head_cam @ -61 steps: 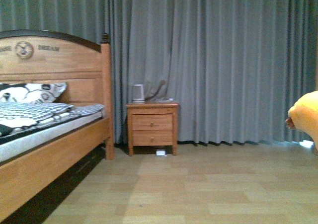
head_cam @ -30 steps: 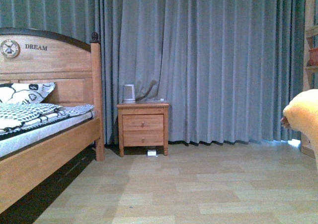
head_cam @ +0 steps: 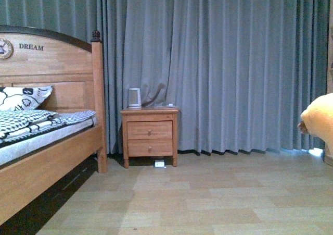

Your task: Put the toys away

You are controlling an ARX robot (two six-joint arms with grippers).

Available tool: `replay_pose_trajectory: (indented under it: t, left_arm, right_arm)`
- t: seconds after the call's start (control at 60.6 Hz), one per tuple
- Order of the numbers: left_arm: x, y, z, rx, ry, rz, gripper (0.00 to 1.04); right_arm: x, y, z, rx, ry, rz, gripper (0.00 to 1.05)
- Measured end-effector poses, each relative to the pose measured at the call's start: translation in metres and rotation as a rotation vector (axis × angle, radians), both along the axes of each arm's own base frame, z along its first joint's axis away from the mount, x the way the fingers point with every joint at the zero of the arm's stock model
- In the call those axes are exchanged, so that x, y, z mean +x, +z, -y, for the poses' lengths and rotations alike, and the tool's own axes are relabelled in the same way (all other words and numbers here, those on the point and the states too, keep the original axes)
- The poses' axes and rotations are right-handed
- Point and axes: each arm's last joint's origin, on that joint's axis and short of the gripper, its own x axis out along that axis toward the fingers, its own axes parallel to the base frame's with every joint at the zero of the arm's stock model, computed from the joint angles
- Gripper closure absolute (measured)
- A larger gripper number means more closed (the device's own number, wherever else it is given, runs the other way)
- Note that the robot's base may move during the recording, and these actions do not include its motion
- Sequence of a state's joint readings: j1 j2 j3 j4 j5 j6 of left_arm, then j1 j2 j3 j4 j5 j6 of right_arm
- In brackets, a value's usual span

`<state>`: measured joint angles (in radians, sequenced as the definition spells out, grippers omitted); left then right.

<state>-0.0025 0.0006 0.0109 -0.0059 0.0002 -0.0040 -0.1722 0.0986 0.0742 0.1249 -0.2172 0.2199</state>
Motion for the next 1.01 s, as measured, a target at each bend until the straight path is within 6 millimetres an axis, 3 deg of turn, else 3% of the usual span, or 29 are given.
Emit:
replay_pose_trajectory:
  t: [1.007]
  left_arm:
    - [0.0,0.0,0.0,0.0,0.0,0.0,0.06]
  right_arm:
    - [0.0,0.0,-0.0001,0.0,0.002,0.0,0.86]
